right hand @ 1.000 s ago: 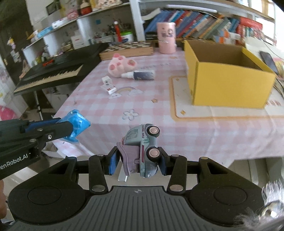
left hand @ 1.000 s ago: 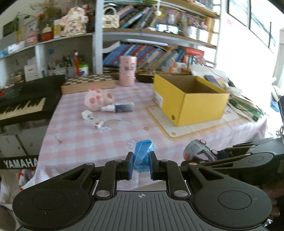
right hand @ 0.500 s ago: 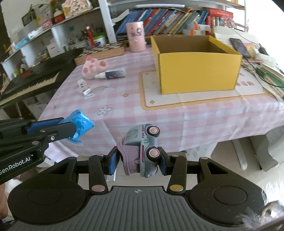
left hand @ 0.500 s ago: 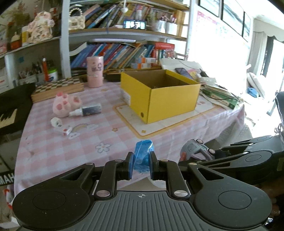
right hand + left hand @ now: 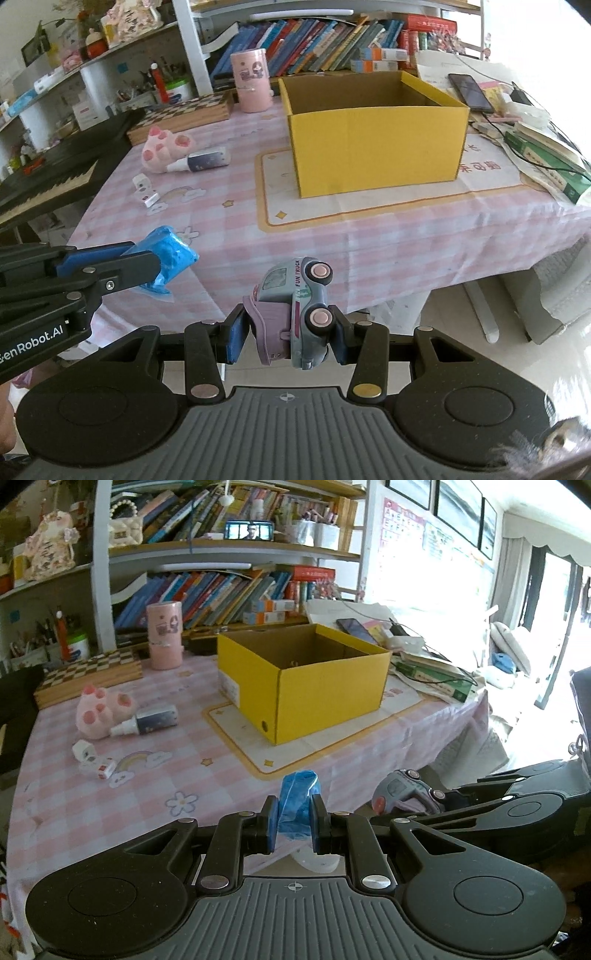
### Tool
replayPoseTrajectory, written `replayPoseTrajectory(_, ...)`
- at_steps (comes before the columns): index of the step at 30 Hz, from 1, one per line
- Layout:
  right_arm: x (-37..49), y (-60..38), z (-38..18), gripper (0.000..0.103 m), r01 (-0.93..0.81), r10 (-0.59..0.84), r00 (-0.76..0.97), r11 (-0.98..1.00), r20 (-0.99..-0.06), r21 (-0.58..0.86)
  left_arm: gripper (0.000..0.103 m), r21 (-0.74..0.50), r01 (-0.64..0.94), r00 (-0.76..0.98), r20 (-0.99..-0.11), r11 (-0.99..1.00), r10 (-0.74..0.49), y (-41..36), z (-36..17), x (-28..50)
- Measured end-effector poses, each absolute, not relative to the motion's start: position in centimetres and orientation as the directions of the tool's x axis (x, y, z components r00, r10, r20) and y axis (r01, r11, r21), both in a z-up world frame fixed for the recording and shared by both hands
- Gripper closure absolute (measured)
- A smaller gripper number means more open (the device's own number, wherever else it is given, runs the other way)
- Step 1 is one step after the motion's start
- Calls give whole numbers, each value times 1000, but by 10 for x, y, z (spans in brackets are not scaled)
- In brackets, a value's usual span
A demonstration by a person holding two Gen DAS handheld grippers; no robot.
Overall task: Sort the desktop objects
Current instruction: 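Lift the blue bag and grey car and carry both toward the yellow box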
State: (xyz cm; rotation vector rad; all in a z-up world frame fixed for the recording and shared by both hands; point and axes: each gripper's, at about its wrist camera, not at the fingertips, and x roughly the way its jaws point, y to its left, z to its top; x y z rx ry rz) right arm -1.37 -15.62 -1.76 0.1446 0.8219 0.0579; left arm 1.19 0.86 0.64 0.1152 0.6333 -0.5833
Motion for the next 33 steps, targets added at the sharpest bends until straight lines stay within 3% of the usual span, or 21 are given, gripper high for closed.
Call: replayPoseTrajectory(33, 35, -235, -18, 61, 91, 62, 669, 982, -741, 164, 87, -47, 633, 605, -593, 773, -532, -73, 7, 64)
